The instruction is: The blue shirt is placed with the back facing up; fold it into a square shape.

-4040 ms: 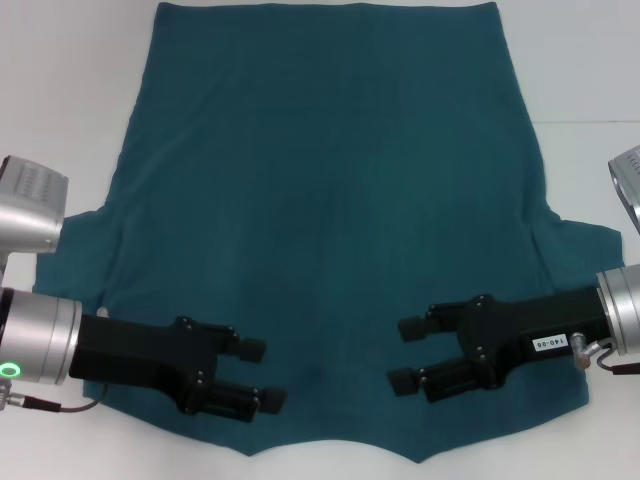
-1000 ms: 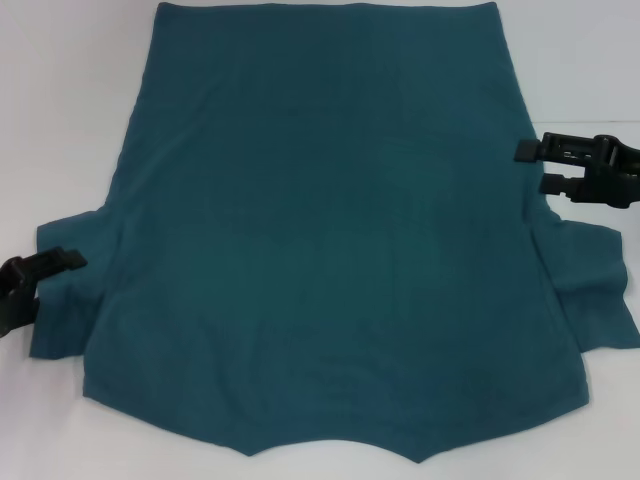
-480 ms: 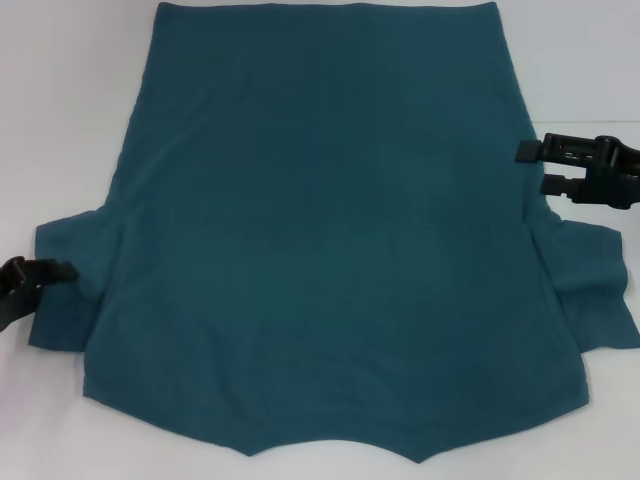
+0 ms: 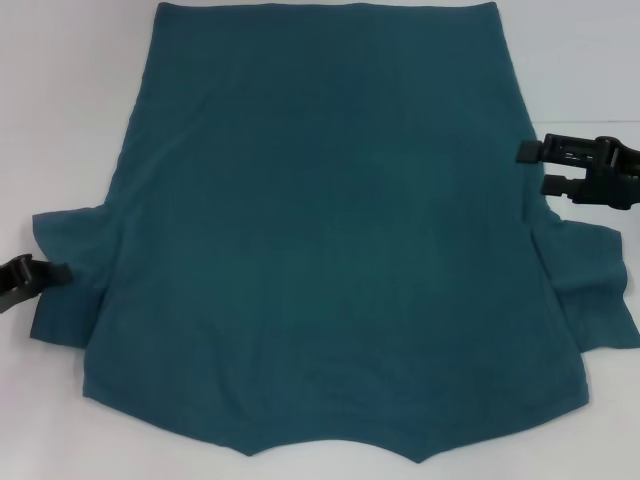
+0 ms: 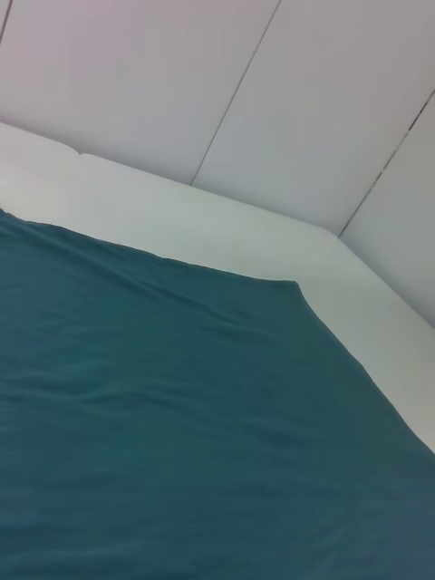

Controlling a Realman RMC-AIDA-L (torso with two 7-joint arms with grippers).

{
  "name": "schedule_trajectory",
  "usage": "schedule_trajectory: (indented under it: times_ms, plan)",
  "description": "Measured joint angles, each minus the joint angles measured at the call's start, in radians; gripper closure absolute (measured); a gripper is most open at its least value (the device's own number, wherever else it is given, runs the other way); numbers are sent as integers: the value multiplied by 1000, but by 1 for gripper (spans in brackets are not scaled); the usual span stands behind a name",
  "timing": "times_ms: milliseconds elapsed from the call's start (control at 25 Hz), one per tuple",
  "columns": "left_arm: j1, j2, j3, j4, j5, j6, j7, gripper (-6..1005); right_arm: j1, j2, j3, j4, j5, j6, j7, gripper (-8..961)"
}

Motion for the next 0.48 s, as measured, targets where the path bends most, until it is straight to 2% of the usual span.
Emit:
schedule_trajectory:
  times_ms: [160, 240, 480]
  plan:
    - [-7, -6, 96, 72, 63, -3, 5, 987, 0, 0, 0, 0, 0, 0, 0, 38]
    - [-11, -10, 125, 103, 94, -5, -9, 987, 0, 0, 0, 0, 0, 0, 0, 38]
    - [-28, -12, 142, 165, 189, -8, -72, 987, 0, 0, 0, 0, 0, 1, 0, 38]
